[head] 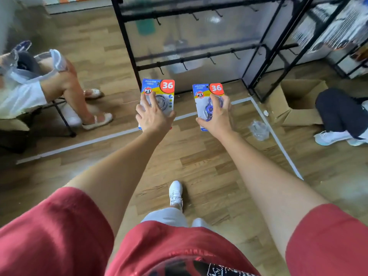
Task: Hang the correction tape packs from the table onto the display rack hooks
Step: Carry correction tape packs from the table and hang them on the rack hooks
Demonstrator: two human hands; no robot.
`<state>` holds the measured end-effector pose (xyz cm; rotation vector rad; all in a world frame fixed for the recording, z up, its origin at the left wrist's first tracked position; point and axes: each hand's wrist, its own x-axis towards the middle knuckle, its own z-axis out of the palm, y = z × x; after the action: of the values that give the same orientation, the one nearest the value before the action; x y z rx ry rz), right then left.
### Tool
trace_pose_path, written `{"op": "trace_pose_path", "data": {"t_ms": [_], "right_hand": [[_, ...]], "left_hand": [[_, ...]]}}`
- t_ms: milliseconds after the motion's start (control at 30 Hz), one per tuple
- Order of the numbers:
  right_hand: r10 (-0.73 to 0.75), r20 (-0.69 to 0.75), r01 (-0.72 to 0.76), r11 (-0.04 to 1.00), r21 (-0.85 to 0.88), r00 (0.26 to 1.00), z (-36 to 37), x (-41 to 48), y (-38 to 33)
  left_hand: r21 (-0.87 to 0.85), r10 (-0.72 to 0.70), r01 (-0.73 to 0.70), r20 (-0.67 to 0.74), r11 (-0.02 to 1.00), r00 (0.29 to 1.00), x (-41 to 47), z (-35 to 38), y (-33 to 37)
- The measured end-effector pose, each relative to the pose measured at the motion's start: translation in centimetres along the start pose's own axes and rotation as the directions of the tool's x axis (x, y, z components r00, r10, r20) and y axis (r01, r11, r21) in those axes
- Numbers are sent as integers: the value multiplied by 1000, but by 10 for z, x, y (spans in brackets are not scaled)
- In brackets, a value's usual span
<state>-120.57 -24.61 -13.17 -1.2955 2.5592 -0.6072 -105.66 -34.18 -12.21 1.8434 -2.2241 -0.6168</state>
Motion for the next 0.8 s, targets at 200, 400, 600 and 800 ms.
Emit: {"op": "trace_pose_path", "data": {"t_ms": [200,400,600,800], "right_hand": [[2,-97,0,1000,20,995,-27,113,11],[-68,-220,72,997,12,973,-58,214,24],[-232,-317,261,964,50,920,-96,325,37],[-374,-449,442,896,53,812,-140,419,37]], "left_hand": [[-28,48,-49,-57,998,997,97,-11,71],[-98,36,-52,-151,994,988,173,-10,136],[-207,-36,-33,-321,978,946,239,-9,207],[-271,-78,-61,-475,961,877,284,-30,266]]}}
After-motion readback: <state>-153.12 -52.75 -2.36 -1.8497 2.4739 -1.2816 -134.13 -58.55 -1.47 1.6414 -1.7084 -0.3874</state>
